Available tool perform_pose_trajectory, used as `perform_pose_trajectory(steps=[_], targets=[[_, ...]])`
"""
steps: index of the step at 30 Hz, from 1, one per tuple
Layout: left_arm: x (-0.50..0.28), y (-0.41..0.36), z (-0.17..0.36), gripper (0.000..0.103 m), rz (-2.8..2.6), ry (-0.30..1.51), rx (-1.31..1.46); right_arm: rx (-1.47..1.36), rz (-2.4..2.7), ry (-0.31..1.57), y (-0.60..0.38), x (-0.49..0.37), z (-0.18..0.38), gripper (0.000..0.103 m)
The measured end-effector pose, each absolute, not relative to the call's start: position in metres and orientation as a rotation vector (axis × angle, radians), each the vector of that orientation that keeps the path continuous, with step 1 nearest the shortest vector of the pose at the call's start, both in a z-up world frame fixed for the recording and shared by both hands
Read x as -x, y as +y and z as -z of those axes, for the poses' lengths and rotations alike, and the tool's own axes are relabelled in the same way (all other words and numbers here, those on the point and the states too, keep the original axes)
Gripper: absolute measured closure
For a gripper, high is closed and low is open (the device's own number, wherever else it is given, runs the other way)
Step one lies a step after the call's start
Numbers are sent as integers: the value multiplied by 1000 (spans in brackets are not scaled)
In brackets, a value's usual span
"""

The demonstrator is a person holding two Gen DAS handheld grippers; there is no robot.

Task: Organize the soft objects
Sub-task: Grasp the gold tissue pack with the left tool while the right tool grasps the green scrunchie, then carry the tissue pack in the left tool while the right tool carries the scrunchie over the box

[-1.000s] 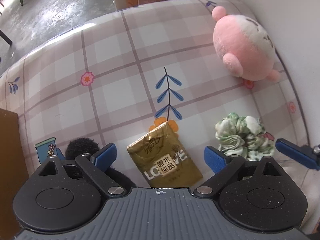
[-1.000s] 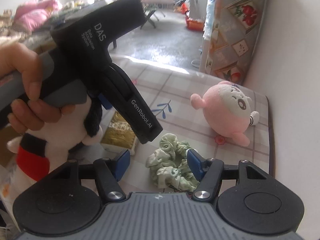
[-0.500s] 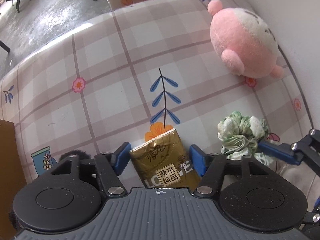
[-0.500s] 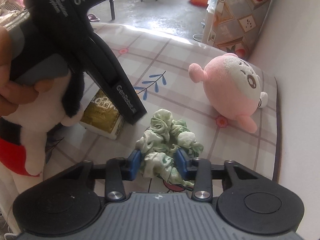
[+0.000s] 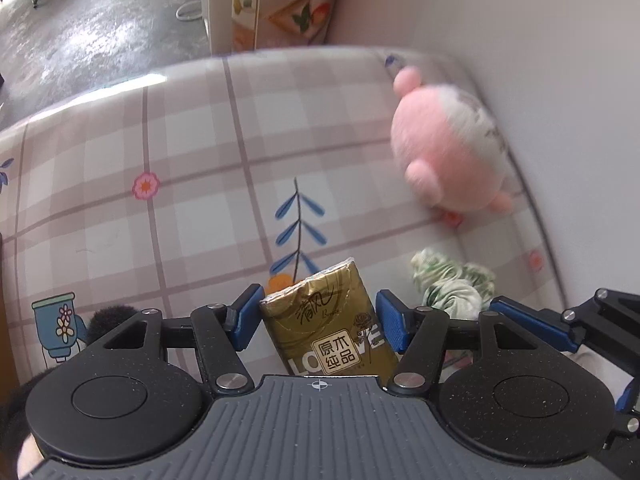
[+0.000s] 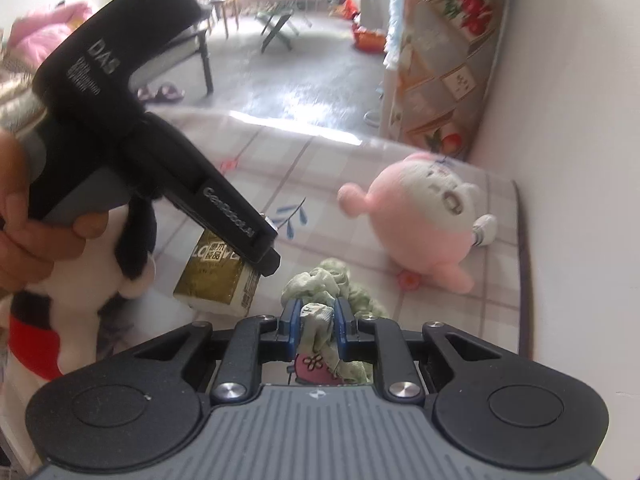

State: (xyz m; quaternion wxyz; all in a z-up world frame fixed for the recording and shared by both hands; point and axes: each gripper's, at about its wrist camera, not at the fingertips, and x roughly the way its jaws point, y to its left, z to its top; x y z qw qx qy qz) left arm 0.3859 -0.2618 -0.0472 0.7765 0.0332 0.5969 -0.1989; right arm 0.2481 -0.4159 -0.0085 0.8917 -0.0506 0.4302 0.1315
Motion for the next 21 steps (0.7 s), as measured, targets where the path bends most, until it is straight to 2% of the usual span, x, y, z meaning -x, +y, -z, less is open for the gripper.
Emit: perform_pose_trajectory(steps=[12, 21], targets=[[-365, -252, -2, 43, 477, 1164, 15, -12, -259, 758, -435, -229, -39, 84], [-325, -218, -56, 43, 502, 1053, 55, -43, -294, 616, -426, -187, -92, 84]])
